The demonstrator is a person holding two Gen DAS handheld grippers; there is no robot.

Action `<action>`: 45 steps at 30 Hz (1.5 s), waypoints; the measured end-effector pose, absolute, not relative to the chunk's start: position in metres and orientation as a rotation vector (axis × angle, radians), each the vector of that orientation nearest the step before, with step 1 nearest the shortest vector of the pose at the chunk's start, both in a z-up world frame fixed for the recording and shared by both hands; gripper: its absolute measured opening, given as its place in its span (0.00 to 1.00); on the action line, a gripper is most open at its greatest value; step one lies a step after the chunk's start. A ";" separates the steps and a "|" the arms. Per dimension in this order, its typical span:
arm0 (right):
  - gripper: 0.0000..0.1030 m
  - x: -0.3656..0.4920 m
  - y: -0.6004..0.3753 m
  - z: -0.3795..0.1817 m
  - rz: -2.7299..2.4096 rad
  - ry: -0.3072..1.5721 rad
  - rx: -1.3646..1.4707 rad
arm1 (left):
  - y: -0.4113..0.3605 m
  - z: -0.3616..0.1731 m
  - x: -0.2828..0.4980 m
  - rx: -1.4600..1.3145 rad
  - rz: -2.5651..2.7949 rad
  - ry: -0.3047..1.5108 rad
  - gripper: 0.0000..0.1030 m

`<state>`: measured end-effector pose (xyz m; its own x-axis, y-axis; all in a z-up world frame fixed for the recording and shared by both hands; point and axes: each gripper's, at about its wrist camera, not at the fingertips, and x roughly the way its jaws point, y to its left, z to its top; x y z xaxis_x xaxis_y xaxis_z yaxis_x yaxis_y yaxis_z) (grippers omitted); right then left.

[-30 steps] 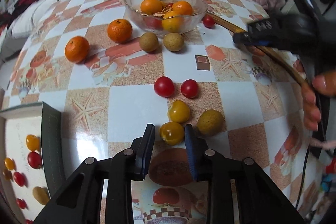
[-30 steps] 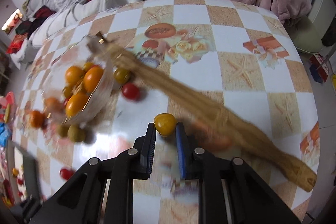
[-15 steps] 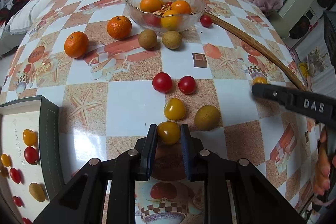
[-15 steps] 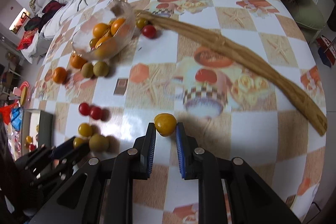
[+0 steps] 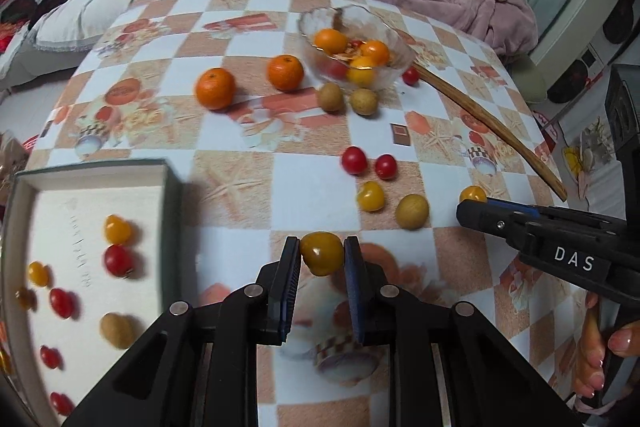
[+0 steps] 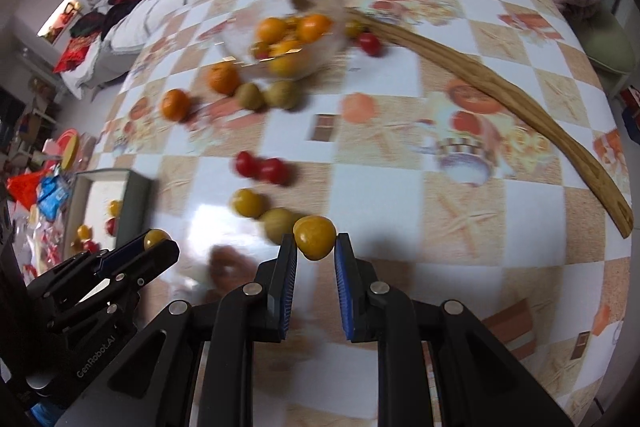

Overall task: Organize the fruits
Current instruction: 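Carry both yellow tomatoes into the white tray and open both tools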

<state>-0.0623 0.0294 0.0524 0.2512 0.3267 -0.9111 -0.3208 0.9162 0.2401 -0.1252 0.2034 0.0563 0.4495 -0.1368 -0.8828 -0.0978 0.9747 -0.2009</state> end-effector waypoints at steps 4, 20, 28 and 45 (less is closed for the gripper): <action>0.20 -0.075 0.065 0.059 0.505 1.241 -0.020 | 0.233 0.068 -0.150 -0.247 0.022 1.092 0.23; 0.20 -0.128 0.229 0.051 0.803 1.298 -0.156 | 0.343 0.043 -0.245 -0.278 0.282 1.181 0.23; 0.20 -0.136 0.273 0.029 0.857 1.348 -0.258 | 0.351 0.024 -0.253 -0.284 0.322 1.232 0.23; 0.68 -0.139 0.285 0.043 0.847 1.346 -0.333 | 0.353 0.033 -0.260 -0.239 0.385 1.222 0.72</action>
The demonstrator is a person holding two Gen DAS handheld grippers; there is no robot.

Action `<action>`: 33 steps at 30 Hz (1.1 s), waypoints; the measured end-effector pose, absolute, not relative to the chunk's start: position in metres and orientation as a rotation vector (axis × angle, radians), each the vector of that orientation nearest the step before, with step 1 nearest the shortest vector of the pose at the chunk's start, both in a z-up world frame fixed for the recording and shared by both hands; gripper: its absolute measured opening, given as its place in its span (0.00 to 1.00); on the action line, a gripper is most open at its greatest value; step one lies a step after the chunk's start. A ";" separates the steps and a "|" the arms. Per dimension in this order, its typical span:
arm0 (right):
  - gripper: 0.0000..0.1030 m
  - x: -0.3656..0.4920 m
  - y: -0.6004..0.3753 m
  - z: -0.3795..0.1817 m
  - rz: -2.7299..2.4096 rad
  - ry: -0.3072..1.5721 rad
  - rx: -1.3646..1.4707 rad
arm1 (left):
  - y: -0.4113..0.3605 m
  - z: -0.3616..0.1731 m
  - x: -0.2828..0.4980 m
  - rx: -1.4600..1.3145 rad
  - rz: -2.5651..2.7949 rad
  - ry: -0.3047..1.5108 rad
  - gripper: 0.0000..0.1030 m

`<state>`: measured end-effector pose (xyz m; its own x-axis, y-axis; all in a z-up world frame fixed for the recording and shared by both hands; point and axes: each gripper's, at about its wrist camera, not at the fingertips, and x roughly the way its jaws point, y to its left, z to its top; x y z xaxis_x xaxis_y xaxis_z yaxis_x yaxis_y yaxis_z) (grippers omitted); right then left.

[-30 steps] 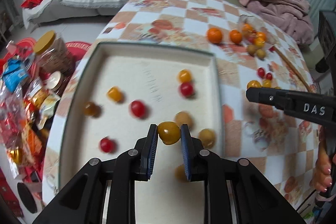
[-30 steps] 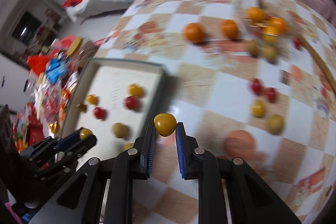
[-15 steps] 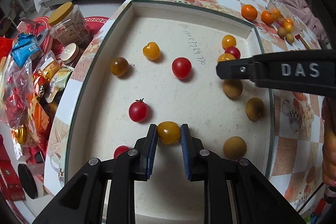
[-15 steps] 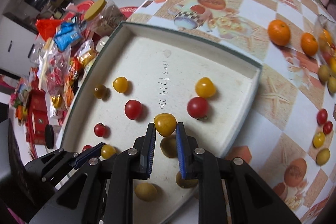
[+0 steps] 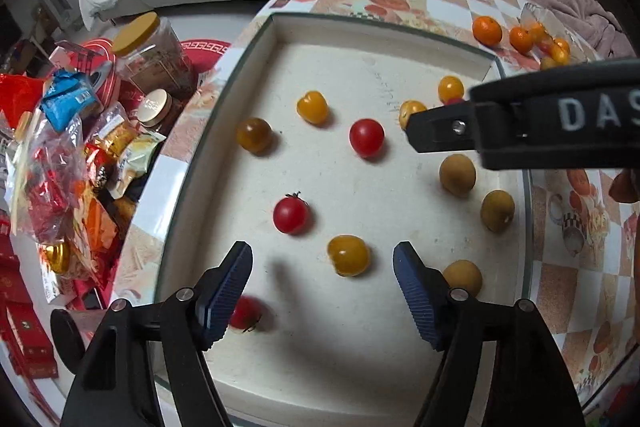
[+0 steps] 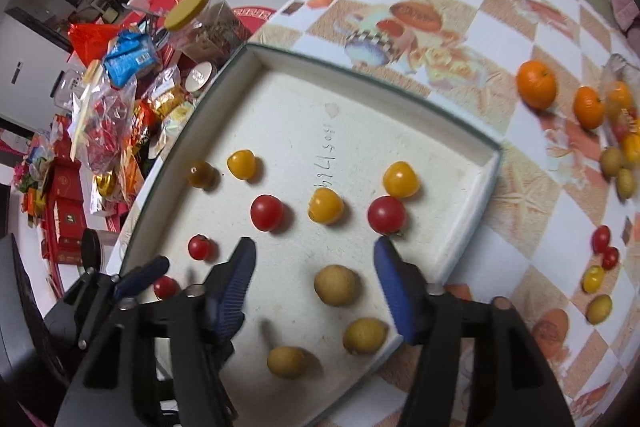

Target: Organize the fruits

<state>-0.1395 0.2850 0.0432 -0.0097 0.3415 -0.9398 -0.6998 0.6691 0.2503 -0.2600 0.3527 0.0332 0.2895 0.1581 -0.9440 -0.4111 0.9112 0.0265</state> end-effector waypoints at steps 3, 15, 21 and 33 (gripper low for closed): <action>0.77 -0.141 0.278 0.048 0.807 1.358 -0.324 | 0.356 0.035 -0.259 -0.267 0.372 1.251 0.72; 1.00 -0.157 0.252 0.057 0.713 1.385 -0.356 | 0.358 0.049 -0.264 -0.269 0.351 1.315 0.99; 1.00 -0.165 0.246 0.068 0.664 1.369 -0.383 | 0.357 0.059 -0.268 -0.218 0.378 1.339 0.99; 1.00 -0.188 0.240 0.088 0.660 1.393 -0.412 | 0.357 0.074 -0.280 -0.199 0.323 1.405 0.99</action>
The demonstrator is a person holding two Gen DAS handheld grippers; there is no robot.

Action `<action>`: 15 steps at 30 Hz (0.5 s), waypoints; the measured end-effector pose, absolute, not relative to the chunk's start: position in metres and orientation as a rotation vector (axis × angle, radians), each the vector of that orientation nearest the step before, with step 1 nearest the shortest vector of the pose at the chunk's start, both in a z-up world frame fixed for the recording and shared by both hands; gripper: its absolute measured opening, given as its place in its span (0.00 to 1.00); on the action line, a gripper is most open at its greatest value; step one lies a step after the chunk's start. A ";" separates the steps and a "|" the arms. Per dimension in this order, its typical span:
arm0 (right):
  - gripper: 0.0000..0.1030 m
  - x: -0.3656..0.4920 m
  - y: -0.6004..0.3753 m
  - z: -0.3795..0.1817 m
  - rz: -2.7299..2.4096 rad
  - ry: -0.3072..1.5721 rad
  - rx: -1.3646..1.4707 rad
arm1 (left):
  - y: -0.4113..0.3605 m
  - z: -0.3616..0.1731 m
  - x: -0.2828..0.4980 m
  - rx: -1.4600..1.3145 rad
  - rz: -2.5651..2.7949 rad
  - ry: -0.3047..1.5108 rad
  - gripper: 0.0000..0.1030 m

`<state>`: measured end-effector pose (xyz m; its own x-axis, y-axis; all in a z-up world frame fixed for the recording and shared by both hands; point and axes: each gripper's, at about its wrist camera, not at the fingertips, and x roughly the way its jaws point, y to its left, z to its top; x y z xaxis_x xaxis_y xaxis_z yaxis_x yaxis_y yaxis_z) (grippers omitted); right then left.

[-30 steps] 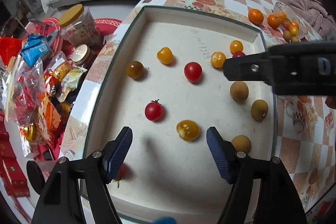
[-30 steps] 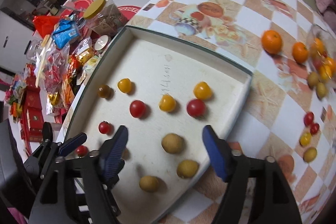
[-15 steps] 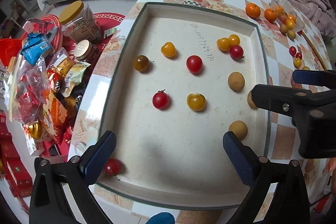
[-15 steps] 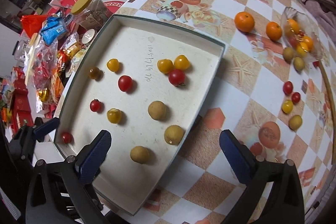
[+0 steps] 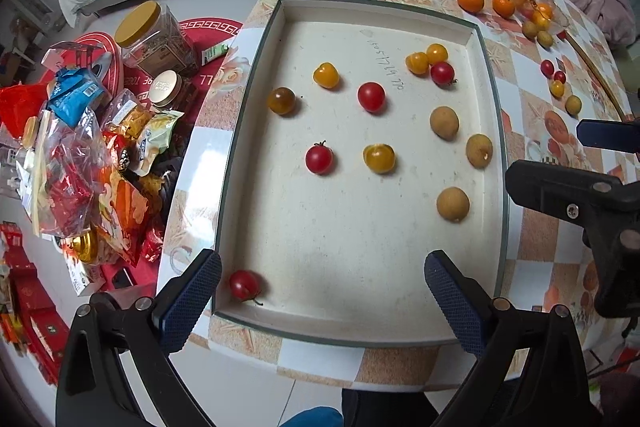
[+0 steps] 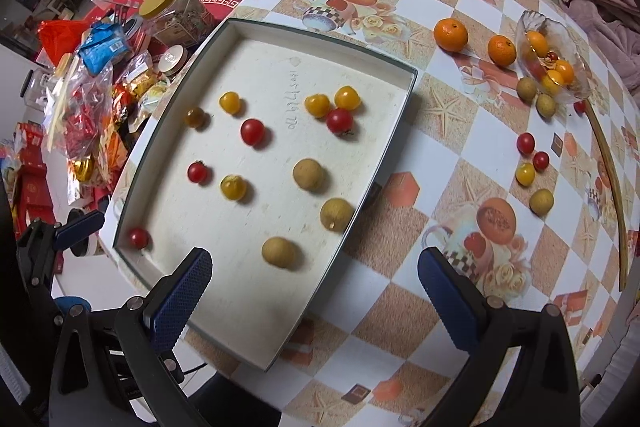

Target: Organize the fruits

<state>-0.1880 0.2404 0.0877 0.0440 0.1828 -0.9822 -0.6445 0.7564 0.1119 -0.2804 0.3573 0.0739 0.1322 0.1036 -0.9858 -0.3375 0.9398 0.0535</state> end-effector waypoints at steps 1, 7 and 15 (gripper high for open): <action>1.00 -0.190 0.240 0.089 0.660 1.394 -0.416 | 0.357 0.075 -0.281 -0.195 0.315 1.412 0.99; 1.00 -0.198 0.239 0.094 0.652 1.410 -0.442 | 0.354 0.084 -0.284 -0.151 0.280 1.432 0.99; 1.00 -0.203 0.241 0.102 0.660 1.412 -0.465 | 0.354 0.096 -0.284 -0.114 0.249 1.444 0.99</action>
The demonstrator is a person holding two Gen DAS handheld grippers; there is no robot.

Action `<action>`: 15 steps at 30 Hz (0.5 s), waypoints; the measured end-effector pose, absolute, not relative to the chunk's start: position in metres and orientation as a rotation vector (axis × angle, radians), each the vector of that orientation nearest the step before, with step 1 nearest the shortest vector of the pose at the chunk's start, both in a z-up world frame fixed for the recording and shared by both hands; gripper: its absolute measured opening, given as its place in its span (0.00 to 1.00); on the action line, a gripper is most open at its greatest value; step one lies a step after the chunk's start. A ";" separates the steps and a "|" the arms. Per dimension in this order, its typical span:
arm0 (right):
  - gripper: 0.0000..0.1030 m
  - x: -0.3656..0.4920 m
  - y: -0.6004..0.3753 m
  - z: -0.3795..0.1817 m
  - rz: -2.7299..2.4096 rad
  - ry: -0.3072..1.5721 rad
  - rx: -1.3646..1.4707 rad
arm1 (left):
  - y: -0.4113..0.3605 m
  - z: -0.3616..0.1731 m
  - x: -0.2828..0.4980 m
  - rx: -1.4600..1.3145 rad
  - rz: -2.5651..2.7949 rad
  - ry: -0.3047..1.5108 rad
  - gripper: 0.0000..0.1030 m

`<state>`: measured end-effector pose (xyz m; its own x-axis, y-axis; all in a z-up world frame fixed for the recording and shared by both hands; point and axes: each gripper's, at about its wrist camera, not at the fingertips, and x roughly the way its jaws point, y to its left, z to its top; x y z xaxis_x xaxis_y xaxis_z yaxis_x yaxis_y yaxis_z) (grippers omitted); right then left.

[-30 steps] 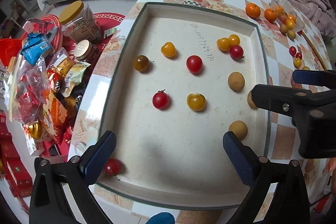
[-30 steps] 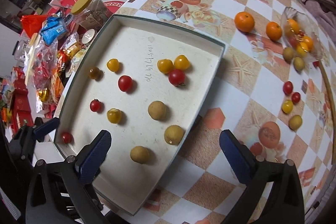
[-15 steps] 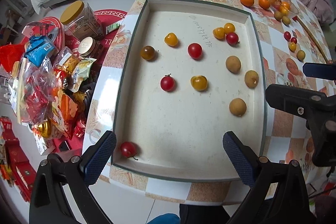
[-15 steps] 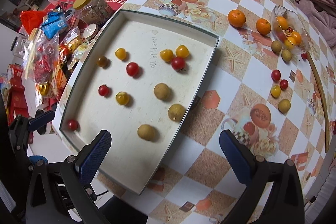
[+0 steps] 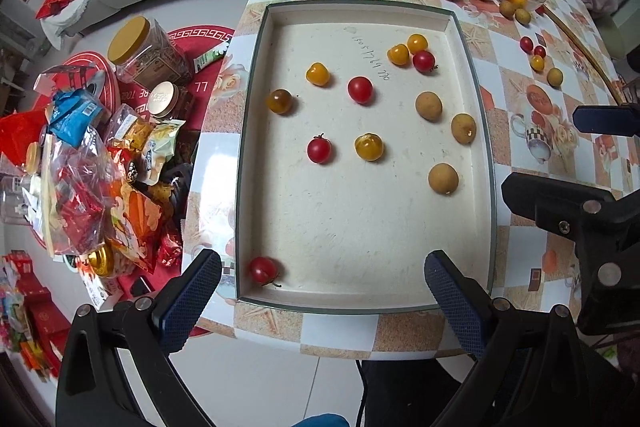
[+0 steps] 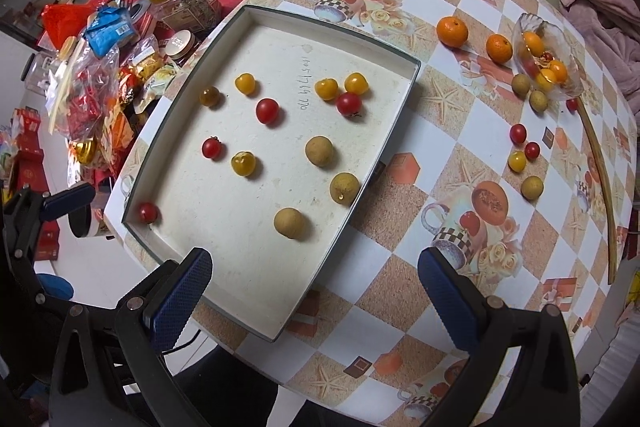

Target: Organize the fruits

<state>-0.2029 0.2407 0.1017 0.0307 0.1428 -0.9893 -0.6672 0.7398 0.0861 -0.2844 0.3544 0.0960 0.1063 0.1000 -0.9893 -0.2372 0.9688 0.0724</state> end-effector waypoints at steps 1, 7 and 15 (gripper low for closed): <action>1.00 -0.204 0.241 0.103 0.663 1.411 -0.468 | 0.354 0.097 -0.284 -0.110 0.245 1.444 0.99; 1.00 -0.205 0.244 0.105 0.661 1.412 -0.470 | 0.353 0.102 -0.282 -0.084 0.215 1.449 0.99; 1.00 -0.197 0.246 0.103 0.644 1.418 -0.463 | 0.355 0.099 -0.279 -0.093 0.209 1.461 0.99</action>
<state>-0.1968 0.2459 0.1033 0.0311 0.1335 -0.9906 -0.6581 0.7486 0.0802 -0.2793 0.3547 0.0991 0.0950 0.0846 -0.9919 -0.1975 0.9782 0.0645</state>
